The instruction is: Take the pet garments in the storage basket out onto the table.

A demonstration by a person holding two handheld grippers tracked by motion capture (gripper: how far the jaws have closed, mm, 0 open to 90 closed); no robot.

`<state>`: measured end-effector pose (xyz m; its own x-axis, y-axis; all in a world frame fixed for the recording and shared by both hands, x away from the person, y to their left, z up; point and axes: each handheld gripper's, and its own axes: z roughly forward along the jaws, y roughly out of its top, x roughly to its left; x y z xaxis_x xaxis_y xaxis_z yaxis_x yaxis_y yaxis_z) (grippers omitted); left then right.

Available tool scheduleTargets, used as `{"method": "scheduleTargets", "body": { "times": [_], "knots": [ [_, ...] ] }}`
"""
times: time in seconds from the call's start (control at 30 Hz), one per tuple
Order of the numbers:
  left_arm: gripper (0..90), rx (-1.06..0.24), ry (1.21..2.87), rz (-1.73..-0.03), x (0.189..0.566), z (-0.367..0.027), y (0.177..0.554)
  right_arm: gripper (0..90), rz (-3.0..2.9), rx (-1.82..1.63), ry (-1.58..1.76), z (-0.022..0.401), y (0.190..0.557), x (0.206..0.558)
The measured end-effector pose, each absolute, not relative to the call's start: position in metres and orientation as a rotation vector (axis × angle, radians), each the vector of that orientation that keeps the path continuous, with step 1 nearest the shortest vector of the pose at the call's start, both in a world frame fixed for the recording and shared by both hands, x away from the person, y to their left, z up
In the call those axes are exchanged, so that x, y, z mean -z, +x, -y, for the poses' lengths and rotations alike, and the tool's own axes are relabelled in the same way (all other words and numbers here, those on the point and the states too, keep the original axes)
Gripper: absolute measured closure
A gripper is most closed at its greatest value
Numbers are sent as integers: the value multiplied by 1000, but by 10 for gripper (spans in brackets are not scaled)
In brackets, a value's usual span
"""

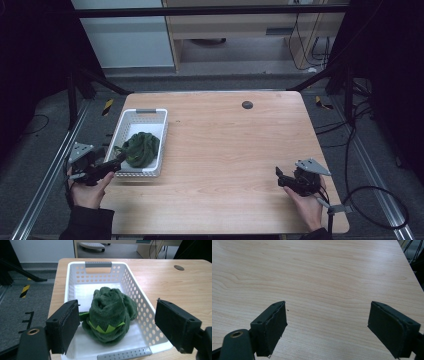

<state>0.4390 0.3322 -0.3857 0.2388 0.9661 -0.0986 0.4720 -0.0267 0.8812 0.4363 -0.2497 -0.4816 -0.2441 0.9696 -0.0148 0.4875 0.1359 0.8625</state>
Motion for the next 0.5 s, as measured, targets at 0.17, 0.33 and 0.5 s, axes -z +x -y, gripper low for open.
{"method": "scheduleTargets", "body": {
  "times": [0.17,0.33,0.5],
  "knots": [
    [192,-709,1663,-1351,382,-328,451,146,-1820,-1029,1389,248,436,481],
    [192,-722,1683,-1355,379,-327,463,140,-1836,-1007,1380,246,437,482],
    [187,-724,1718,-1359,378,-325,472,139,-1834,-1007,1377,246,438,481]
  ]
}}
